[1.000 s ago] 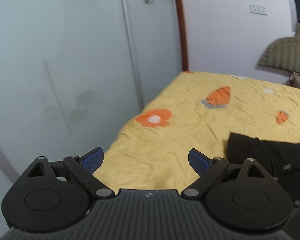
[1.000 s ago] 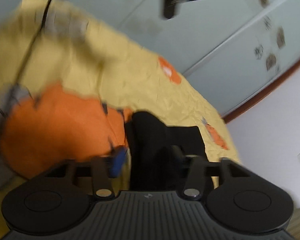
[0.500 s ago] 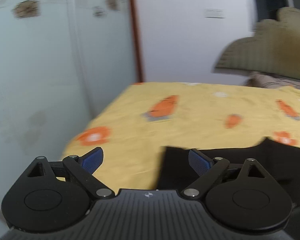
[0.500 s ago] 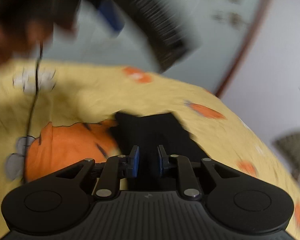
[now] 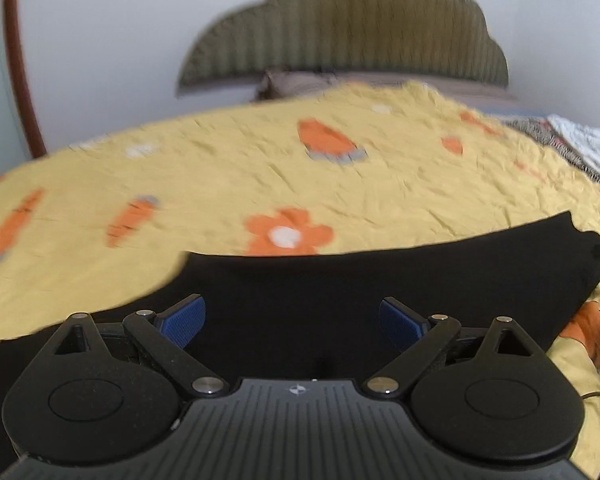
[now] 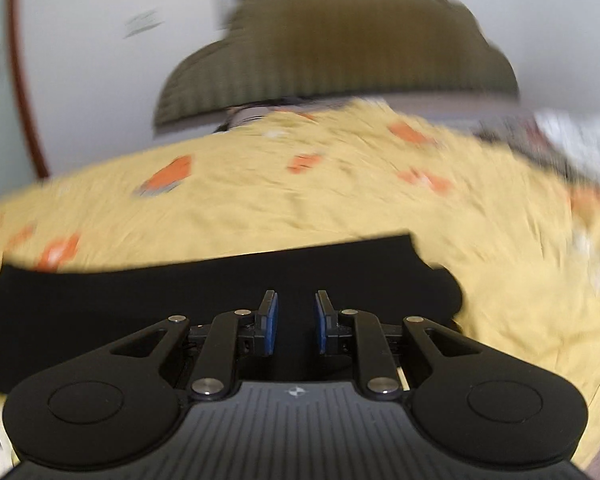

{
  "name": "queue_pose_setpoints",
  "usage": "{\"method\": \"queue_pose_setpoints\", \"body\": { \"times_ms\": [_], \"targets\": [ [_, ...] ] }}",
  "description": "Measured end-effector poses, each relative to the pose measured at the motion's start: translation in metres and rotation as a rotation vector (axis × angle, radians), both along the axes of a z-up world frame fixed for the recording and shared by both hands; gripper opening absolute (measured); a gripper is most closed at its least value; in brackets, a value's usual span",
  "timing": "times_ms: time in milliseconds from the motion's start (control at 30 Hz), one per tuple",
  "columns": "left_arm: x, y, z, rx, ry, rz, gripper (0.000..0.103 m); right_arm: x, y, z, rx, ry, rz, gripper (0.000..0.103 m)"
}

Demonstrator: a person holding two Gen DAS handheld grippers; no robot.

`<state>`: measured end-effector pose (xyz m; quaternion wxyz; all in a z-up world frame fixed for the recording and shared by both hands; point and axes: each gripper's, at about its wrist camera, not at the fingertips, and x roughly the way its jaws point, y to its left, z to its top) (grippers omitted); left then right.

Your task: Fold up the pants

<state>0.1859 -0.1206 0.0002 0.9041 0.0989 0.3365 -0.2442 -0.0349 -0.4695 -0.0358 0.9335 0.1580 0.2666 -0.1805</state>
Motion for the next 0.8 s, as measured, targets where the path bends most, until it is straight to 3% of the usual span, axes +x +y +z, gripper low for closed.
{"method": "queue_pose_setpoints", "body": {
  "times_ms": [100,167,200,267,333,533,633,800],
  "targets": [
    [0.034,-0.026,-0.026,0.034,0.050,0.009,0.095,0.015,-0.041,-0.022,0.090,0.024,-0.028,0.026],
    [0.058,-0.040,-0.043,0.093,0.067,0.065,0.089,0.027,-0.062,-0.029,0.051,0.079,-0.205,0.026],
    [0.066,-0.045,-0.048,0.117,0.069,0.084,0.087,0.020,-0.071,-0.026,0.044,0.066,-0.302,0.026],
    [0.070,-0.049,-0.046,0.118,0.080,0.115,0.085,-0.006,-0.084,-0.017,0.098,-0.049,-0.416,0.026],
    [0.060,-0.049,-0.034,0.035,0.076,0.068,0.087,-0.030,-0.091,-0.015,0.229,-0.145,-0.380,0.028],
    [0.022,-0.074,-0.010,-0.036,0.056,-0.065,0.090,-0.041,-0.079,-0.052,0.645,-0.183,-0.277,0.044],
    [0.004,-0.093,-0.008,-0.039,0.061,-0.153,0.090,-0.041,-0.066,-0.063,0.701,-0.182,-0.316,0.043],
    [-0.016,-0.117,-0.010,-0.017,0.044,-0.206,0.092,-0.046,-0.079,-0.079,0.802,-0.302,-0.358,0.050]
  ]
}}
